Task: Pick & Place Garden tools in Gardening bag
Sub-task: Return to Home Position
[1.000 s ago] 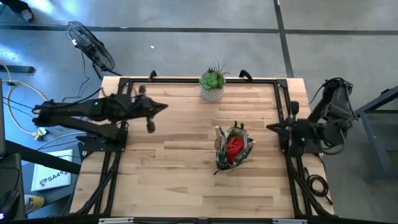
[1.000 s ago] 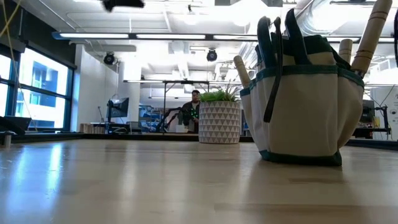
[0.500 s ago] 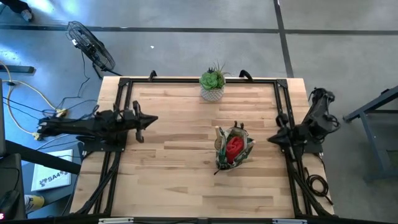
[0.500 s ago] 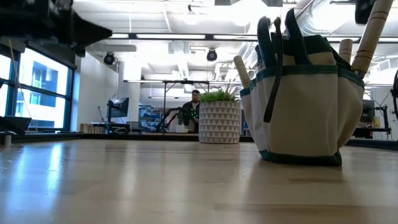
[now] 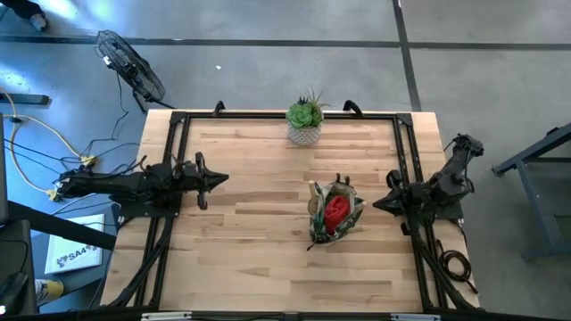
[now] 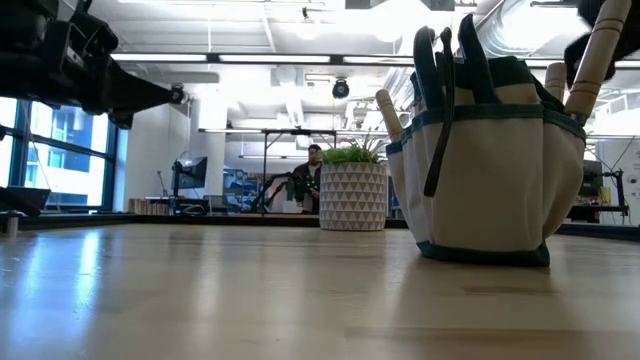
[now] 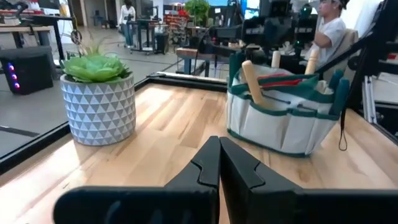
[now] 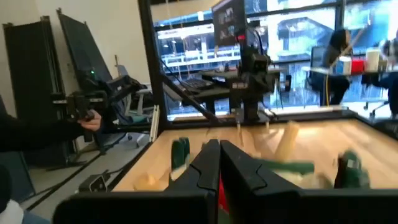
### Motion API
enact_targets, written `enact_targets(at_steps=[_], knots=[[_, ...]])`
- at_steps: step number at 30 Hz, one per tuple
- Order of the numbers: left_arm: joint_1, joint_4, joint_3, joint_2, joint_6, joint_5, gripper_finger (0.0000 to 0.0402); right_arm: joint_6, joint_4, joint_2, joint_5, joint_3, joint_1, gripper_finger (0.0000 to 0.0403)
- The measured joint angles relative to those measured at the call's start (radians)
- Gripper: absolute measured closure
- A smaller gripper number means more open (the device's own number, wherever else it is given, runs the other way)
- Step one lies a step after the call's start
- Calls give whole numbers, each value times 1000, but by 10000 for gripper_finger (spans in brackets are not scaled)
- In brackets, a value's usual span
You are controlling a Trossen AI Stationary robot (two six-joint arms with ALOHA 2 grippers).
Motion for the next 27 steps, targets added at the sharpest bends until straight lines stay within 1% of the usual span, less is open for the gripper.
enact_targets(at_steps=[4, 7, 11, 13, 16, 19, 23, 25, 27], knots=[[0, -1, -1, -1, 1, 3, 401, 85, 5, 0, -48, -62, -64, 399], [0, -6, -1, 0, 15, 5, 401, 118, 26, -1, -52, -92, -108, 399], [0, -51, -2, 0, 24, 18, 401, 73, 38, 12, -94, -92, -161, 399], [0, -46, -3, 0, 24, 27, 401, 41, 43, 11, -96, -92, -189, 399], [0, -46, -3, 0, 29, 29, 401, 11, 27, 12, -83, -92, -237, 399], [0, -46, -4, 0, 40, 33, 401, -15, 26, 13, -41, -92, -291, 398], [0, -46, -4, 0, 54, 76, 401, -9, 24, 13, -31, -93, -366, 398], [0, -46, -4, 0, 71, 105, 401, 9, 22, 13, 3, -93, -396, 398], [0, -46, -4, -2, 82, 131, 401, 37, 19, 13, 68, -93, -416, 398]])
